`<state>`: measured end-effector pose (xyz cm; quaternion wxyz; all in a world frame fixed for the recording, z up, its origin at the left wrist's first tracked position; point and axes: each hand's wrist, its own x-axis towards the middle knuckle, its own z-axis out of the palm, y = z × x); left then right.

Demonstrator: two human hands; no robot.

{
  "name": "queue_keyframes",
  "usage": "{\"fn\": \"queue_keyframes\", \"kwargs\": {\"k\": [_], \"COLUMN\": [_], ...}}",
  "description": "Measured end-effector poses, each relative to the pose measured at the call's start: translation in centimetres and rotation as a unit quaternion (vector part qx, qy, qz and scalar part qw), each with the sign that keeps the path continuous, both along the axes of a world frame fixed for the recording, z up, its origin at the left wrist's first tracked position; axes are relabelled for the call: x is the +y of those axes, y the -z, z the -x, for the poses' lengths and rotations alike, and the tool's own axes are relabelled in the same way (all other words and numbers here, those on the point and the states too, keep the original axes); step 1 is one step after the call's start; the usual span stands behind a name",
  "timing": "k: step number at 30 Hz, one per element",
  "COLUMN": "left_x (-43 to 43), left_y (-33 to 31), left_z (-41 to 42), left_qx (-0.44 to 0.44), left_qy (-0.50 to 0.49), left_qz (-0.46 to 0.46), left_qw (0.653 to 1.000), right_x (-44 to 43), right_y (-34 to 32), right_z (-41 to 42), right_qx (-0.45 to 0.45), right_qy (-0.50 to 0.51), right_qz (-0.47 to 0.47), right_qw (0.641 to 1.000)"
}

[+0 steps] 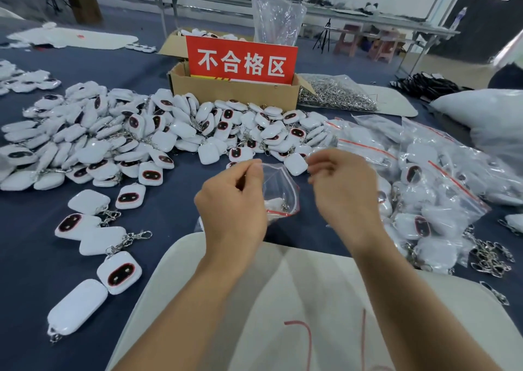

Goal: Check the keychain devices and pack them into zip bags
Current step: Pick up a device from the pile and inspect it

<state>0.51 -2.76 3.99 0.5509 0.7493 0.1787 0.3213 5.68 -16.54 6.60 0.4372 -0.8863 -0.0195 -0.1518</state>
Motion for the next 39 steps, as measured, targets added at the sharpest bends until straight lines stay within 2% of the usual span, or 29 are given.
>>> {"fn": "queue_keyframes", "kwargs": {"k": [1,2,4,6,9,11,12,14,16,18,20,23,25,28,31,34,39], "left_x": [0.2,0.4,0.5,0.5,0.7,0.6,0.5,0.3,0.0,-0.6,-1.3,-2.6,-3.4,-4.4,-4.6,-4.3,-4.4], "left_y": [0.0,-0.1,-0.2,-0.2,0.0,0.0,-0.1,0.0,0.1,0.2,0.1,0.5,0.9,1.1,1.0,1.3,1.0], "left_z": [-0.1,-0.2,-0.2,-0.2,-0.3,-0.2,-0.2,-0.1,0.0,0.4,1.0,1.7,1.9,2.4,2.4,1.9,1.9], "left_qx": [-0.001,0.000,0.006,0.007,0.007,0.011,0.013,0.019,0.026,0.029,0.008,-0.105,-0.144,-0.095,-0.014,0.041,0.063], "left_qy": [-0.004,-0.007,-0.007,-0.004,0.006,0.010,0.013,0.019,0.022,0.025,0.013,0.042,0.093,0.176,0.229,0.260,0.310], "left_qz": [0.009,0.017,0.029,0.035,0.038,0.037,0.037,0.031,0.018,-0.031,-0.159,-0.326,-0.368,-0.314,-0.227,-0.167,-0.104], "left_qw": [1.000,1.000,1.000,0.999,0.999,0.999,0.999,0.999,0.999,0.999,0.987,0.939,0.914,0.928,0.947,0.950,0.943], "right_x": [0.5,1.3,2.6,3.2,3.1,2.9,2.5,1.0,-1.0,-2.6,-3.9,-5.3,-5.8,-6.0,-5.9,-5.9,-6.2], "right_y": [0.0,0.3,1.2,2.2,3.0,2.7,2.7,2.4,1.8,1.5,1.8,2.2,2.2,2.2,2.5,2.9,3.2], "right_z": [-1.6,-3.2,-5.5,-6.8,-7.1,-6.0,-5.2,-3.0,-0.3,2.5,4.9,7.6,7.9,7.2,6.6,6.4,6.3], "right_qx": [0.026,0.046,0.041,0.016,-0.011,-0.010,-0.011,0.001,0.027,0.071,0.108,0.116,0.123,0.140,0.152,0.149,0.127], "right_qy": [-0.044,-0.088,-0.143,-0.159,-0.155,-0.152,-0.145,-0.104,-0.039,0.007,0.024,-0.020,-0.060,-0.093,-0.104,-0.109,-0.092], "right_qz": [0.111,0.227,0.404,0.484,0.504,0.470,0.421,0.280,0.091,-0.121,-0.255,-0.280,-0.311,-0.357,-0.360,-0.326,-0.286], "right_qw": [0.992,0.969,0.903,0.860,0.850,0.869,0.896,0.954,0.995,0.990,0.961,0.953,0.941,0.919,0.915,0.927,0.945]}}
